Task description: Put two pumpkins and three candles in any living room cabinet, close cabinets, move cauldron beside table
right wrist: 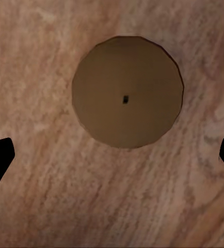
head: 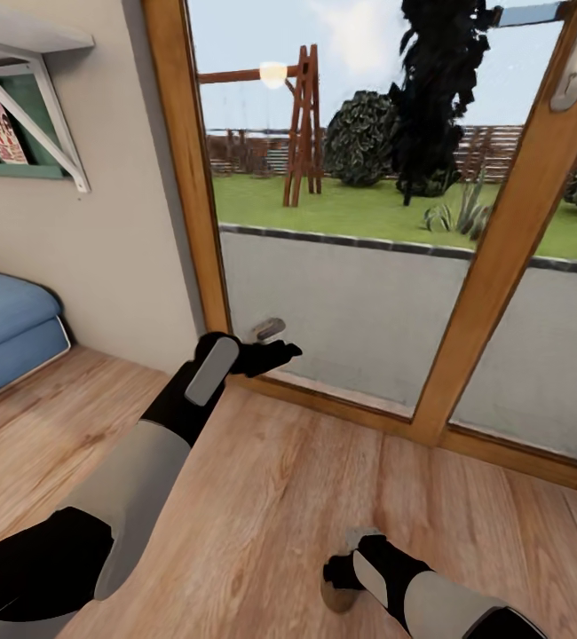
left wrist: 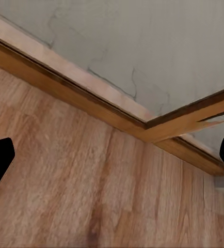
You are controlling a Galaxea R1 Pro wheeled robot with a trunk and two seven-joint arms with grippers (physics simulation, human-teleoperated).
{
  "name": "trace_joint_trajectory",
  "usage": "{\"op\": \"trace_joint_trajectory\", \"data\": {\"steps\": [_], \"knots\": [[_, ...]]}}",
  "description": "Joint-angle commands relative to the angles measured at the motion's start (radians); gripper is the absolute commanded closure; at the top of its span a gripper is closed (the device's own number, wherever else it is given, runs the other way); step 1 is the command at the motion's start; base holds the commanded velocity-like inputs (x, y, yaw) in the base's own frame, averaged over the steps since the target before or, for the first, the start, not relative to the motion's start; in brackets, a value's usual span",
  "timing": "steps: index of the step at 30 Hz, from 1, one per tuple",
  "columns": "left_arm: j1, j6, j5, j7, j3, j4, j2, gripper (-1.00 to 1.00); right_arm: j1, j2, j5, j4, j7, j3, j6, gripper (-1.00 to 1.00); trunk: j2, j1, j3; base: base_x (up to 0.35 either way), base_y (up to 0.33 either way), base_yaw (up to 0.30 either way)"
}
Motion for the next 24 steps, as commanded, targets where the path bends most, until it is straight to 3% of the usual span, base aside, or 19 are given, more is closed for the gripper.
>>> {"op": "trace_joint_trajectory", "data": {"steps": [1, 4, 7, 12, 20, 24], "knots": [[-0.001, 0.032, 0.014, 0.007, 0.000, -0.003, 0.001, -1.00, 0.000, 0.000, -0.011, -0.002, -0.007, 0.008, 0.005, -1.00, 0.000, 0.000, -0.001, 0.135, 0.000, 0.000], [-0.001, 0.090, 0.028, -0.006, 0.002, -0.006, 0.001, -1.00, 0.000, 0.000, -0.011, -0.002, -0.007, 0.008, 0.005, -1.00, 0.000, 0.000, -0.001, 0.070, 0.000, 0.000], [-0.001, 0.201, 0.135, -0.134, 0.007, -0.015, 0.006, -1.00, 0.000, 0.000, -0.011, -0.002, -0.007, 0.008, 0.005, -1.00, 0.000, 0.000, -0.001, 0.019, 0.000, 0.000], [-0.001, 0.240, 0.199, -0.213, 0.005, -0.031, 0.038, -1.00, 0.000, 0.000, -0.011, -0.001, -0.007, 0.008, 0.005, -1.00, 0.000, 0.000, -0.001, 0.005, 0.000, 0.000], [-0.001, 0.247, 0.207, -0.234, 0.000, -0.056, 0.052, -1.00, 0.000, 0.000, -0.011, -0.001, -0.007, 0.008, 0.005, -1.00, 0.000, 0.000, -0.001, 0.000, 0.000, 0.000], [-0.001, 0.247, 0.207, -0.317, 0.000, -0.057, 0.054, -1.00, 0.000, 0.000, -0.011, -0.001, -0.007, 0.008, 0.005, -1.00, 0.000, 0.000, -0.001, 0.000, 0.000, 0.000]]}}
